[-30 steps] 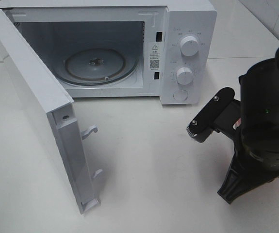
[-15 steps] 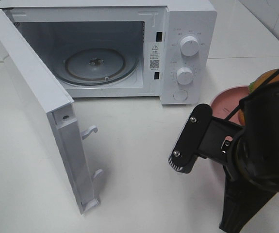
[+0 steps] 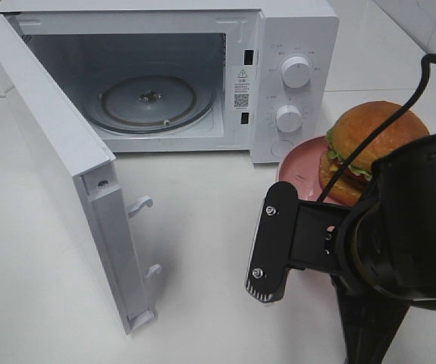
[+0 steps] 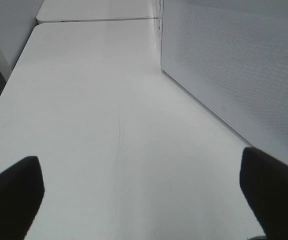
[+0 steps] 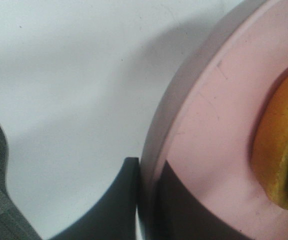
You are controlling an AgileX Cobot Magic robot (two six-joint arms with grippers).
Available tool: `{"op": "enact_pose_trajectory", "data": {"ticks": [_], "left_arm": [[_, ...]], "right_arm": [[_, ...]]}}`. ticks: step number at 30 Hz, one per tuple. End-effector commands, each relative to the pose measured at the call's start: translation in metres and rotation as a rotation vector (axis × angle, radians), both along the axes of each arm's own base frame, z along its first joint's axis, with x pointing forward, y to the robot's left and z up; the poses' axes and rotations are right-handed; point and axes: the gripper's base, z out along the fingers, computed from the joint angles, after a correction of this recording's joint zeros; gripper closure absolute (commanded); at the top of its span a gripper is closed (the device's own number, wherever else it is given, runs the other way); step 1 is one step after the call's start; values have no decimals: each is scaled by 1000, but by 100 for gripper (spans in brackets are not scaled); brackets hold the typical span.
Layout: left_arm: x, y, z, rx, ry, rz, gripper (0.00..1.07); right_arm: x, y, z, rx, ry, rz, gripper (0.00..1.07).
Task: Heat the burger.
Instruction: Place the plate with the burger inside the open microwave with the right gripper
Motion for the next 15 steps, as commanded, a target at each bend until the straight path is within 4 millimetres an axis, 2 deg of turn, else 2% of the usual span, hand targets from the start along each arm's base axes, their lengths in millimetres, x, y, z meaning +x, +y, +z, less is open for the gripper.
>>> {"op": "enact_pose_trajectory", "data": {"ticks": [1,15], "left_arm": [[-3,0,0,-5,-33,-3,7],[-3,0,0,-5,-33,-3,7]], "right_arm": [[3,3,3,-53,-27,160,107],[6,13,4,-77,-41,387,107]]}}
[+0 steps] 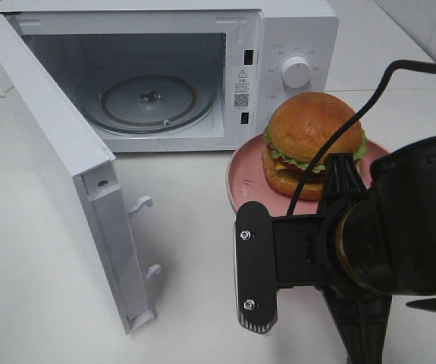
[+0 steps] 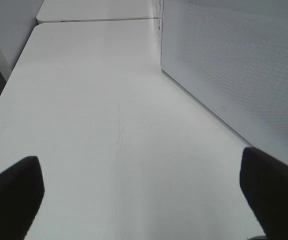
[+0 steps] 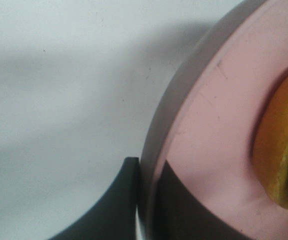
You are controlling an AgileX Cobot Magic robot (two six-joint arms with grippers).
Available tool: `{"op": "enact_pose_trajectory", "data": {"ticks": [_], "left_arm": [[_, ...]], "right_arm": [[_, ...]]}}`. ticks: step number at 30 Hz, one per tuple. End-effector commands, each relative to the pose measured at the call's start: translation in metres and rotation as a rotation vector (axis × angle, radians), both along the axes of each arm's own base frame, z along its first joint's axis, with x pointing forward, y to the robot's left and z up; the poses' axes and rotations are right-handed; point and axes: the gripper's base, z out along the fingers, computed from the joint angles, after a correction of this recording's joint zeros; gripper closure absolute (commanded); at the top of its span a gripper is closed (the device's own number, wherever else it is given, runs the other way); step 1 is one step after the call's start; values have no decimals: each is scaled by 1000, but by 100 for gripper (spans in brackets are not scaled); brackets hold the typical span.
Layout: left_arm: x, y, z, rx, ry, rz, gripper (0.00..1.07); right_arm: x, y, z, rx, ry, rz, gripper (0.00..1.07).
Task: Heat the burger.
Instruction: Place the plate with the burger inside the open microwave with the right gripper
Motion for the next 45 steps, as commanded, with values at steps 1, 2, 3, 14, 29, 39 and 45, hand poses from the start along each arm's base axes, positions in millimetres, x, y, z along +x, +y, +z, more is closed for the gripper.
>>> {"op": "enact_pose_trajectory", "data": {"ticks": [1,2,3,14,29,39,45], "left_arm": [[-3,0,0,-5,-33,-3,7],[-3,0,0,-5,-33,-3,7],[-3,0,0,-5,-33,-3,7],[-3,0,0,-5,-33,-3,7],[-3,0,0,-5,-33,-3,7],[-3,0,0,-5,-33,-3,7],[-3,0,0,-5,-33,-3,7]], "right_arm": [[2,3,3,-27,-44,110,107],[2,5,3,-26,-42,141,107],[2,5,3,-26,-42,141,107],[3,10,3,-47,-39,280,107],[26,3,3,-32,-37,386,107],[43,-4,3,-14,-36,500,107],[51,-10,2,12,-20,536,107]]}}
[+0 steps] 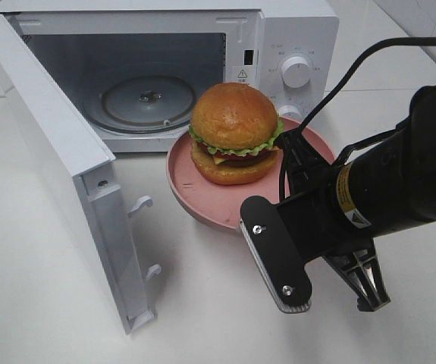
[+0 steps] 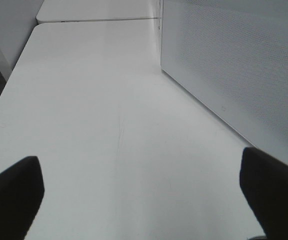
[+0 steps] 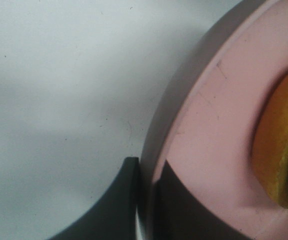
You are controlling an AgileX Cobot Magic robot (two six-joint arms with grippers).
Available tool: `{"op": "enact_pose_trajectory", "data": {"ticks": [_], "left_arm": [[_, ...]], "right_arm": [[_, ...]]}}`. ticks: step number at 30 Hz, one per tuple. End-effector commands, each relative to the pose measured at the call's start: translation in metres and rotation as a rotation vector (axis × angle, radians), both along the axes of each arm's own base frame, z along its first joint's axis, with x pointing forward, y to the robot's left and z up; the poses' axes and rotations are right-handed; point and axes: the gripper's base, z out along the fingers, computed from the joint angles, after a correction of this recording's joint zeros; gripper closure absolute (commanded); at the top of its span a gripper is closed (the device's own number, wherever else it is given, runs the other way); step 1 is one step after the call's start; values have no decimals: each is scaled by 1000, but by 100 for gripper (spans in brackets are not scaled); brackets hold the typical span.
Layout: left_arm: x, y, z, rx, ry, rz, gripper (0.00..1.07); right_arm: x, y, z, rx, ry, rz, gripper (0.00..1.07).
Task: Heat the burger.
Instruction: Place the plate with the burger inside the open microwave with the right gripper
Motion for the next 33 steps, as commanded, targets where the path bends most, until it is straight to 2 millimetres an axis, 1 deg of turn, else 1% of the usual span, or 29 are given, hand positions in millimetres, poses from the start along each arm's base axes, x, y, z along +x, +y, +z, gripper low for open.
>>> {"op": "enact_pose_trajectory", "data": {"ticks": [1,14,21,33], "left_arm": [[-3,0,0,-5,-33,-3,7],[-3,0,0,-5,-33,-3,7],[-3,0,0,-5,-33,-3,7],[-3,0,0,-5,-33,-3,7]], "right_arm": [[7,-2,4,19,-21,80,107],[17,-18,1,3,54,176,107],[27,-27,2,71,63,192,107],[28,-25,4,76,39,216,107]]}}
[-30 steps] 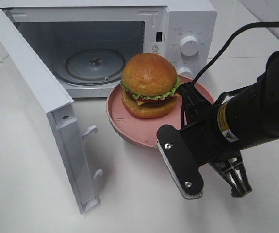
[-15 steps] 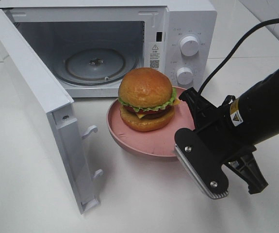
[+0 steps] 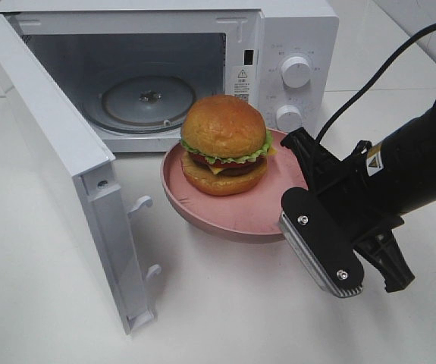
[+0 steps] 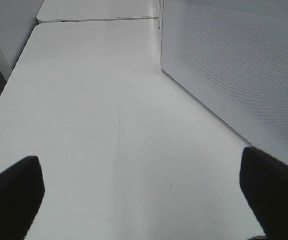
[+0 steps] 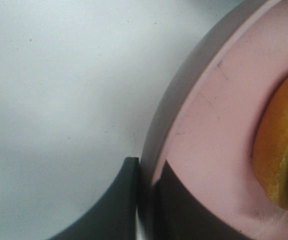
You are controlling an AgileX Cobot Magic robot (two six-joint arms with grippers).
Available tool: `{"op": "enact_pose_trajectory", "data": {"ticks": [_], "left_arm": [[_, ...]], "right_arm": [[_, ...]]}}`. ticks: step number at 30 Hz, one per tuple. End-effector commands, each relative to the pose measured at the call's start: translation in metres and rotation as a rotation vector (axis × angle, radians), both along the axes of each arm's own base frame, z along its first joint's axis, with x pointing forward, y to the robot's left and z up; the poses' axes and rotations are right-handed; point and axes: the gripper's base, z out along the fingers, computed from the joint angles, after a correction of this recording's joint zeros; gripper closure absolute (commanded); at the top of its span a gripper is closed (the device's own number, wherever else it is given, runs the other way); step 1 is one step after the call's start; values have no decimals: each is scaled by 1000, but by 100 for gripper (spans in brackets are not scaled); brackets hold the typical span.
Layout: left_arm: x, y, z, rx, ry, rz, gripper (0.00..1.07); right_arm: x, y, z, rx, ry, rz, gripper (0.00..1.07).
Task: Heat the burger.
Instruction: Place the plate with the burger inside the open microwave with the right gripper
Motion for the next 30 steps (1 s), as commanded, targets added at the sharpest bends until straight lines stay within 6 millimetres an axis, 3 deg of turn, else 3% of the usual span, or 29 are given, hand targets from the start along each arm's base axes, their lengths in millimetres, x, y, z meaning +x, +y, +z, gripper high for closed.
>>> {"op": "enact_pose_trajectory", "data": {"ticks": [1,18,30], "left_arm": [[-3,0,0,-5,-33,-3,7],[-3,0,0,-5,-33,-3,7],[-3,0,0,-5,-33,-3,7]], "right_arm": [[5,3,7,38,-67,6,107],[18,23,30,93,-142,41,107],[27,30,26,82,-138,49,107]]}}
